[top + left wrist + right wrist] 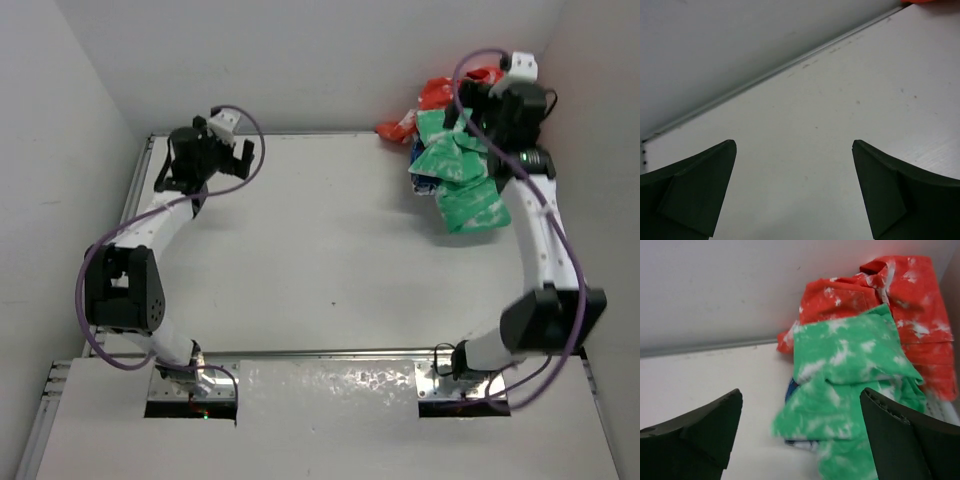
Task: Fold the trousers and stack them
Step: Grab the trousers from the pile, then move the trousers to the center of the board
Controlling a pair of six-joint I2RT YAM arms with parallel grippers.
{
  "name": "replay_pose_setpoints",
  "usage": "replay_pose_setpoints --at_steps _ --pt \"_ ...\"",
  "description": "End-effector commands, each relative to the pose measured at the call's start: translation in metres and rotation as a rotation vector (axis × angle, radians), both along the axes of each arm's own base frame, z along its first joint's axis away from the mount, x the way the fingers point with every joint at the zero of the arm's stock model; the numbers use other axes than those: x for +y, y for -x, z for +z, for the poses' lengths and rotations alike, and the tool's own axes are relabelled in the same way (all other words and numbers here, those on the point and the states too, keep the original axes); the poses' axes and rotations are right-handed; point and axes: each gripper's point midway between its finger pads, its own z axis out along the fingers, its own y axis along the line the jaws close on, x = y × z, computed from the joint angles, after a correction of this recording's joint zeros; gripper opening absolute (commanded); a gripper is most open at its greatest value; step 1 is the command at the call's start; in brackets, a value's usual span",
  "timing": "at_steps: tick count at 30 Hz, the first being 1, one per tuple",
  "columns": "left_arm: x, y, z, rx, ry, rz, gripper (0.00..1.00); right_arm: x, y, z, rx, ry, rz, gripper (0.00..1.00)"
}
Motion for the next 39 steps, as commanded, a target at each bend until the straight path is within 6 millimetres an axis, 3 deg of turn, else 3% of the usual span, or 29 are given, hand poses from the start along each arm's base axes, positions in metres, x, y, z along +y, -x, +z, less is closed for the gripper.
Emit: replay_pose_setpoints --at_steps 1,2,4,5,7,8,9,11,13,14,15,16,17,19,21,27,29,30,32,33,34,35,36,37,38,39 --pt "0.018 0.034 -0.064 0.407 -0.205 0.031 1.0 -0.005 -0.019 -0.065 0.393 -0.151 -0.103 0.99" --pt "0.023 0.019 -0.051 0.394 -0.237 0.065 1.0 -0.009 -0.048 -0.065 0.394 -0.178 -0.137 0.99" --pt "0.025 0.028 -0.054 0.47 -0.29 0.038 1.0 -0.019 -0.069 -0.074 0.412 -0.17 -0.196 0.99" --pt "0.022 0.023 -0.045 0.46 -0.295 0.036 1.0 -0.022 -0.093 -0.083 0.417 -0.17 -0.207 0.99" --pt "0.014 0.03 -0.046 0.467 -0.308 0.026 1.0 -0.026 -0.103 -0.104 0.48 -0.17 -0.242 0.99" --pt "0.01 0.034 -0.041 0.45 -0.309 0.02 1.0 -0.029 -0.11 -0.1 0.472 -0.165 -0.257 0.99" --pt "0.004 0.036 -0.039 0.44 -0.309 0.009 1.0 -0.031 -0.11 -0.132 0.557 -0.148 -0.277 0.99" --pt "-0.012 0.046 -0.039 0.433 -0.305 -0.034 1.0 -0.031 -0.101 -0.154 0.627 -0.142 -0.287 0.99" --pt "-0.022 0.05 -0.035 0.429 -0.279 -0.053 1.0 -0.026 -0.093 -0.156 0.635 -0.136 -0.274 0.92" --pt "-0.024 0.051 -0.029 0.417 -0.267 -0.057 1.0 -0.025 -0.083 -0.168 0.667 -0.113 -0.27 0.88" --pt "-0.025 0.05 -0.025 0.41 -0.254 -0.055 1.0 -0.026 -0.083 -0.144 0.595 -0.106 -0.27 0.78" --pt "-0.026 0.048 -0.021 0.4 -0.249 -0.05 1.0 -0.029 -0.079 -0.136 0.572 -0.095 -0.28 0.48" --pt "-0.026 0.047 -0.017 0.391 -0.247 -0.047 0.99 -0.038 -0.072 -0.135 0.568 -0.056 -0.321 0.36" --pt "-0.024 0.042 -0.007 0.364 -0.242 -0.029 0.98 -0.05 -0.064 -0.103 0.494 -0.018 -0.365 0.07" --pt "-0.023 0.04 0.003 0.342 -0.229 -0.006 0.98 -0.062 -0.055 -0.078 0.462 0.046 -0.408 0.0" --pt "-0.03 0.048 0.03 0.304 -0.135 0.004 0.98 -0.075 -0.023 0.054 0.166 0.184 -0.449 0.0" --pt "-0.027 0.051 0.036 0.295 -0.123 0.017 0.98 -0.054 -0.009 0.106 0.032 0.202 -0.369 0.0" --pt "-0.023 0.051 0.039 0.291 -0.111 0.038 0.98 -0.039 -0.009 0.131 -0.05 0.189 -0.29 0.0" --pt "-0.015 0.051 0.048 0.278 -0.079 0.066 0.98 0.0 0.01 0.198 -0.231 0.189 -0.139 0.0" --pt "0.003 0.047 0.054 0.275 -0.027 0.119 0.98 0.033 0.017 0.23 -0.338 0.188 -0.004 0.0" --pt "0.012 0.045 0.058 0.274 0.011 0.145 0.98 0.086 0.037 0.263 -0.451 0.23 0.145 0.0" --pt "0.019 0.043 0.061 0.278 0.063 0.15 0.98 0.117 0.058 0.296 -0.584 0.235 0.24 0.0" --pt "0.045 0.04 0.067 0.283 0.134 0.227 0.98 0.149 0.075 0.311 -0.662 0.233 0.345 0.0" --pt "0.056 0.039 0.067 0.29 0.159 0.257 0.98 0.209 0.096 0.307 -0.72 0.237 0.523 0.0" --pt "0.066 0.039 0.069 0.287 0.174 0.283 0.97 0.228 0.111 0.325 -0.821 0.213 0.556 0.0" --pt "0.083 0.04 0.072 0.282 0.199 0.329 0.97 0.251 0.116 0.321 -0.832 0.198 0.597 0.0"
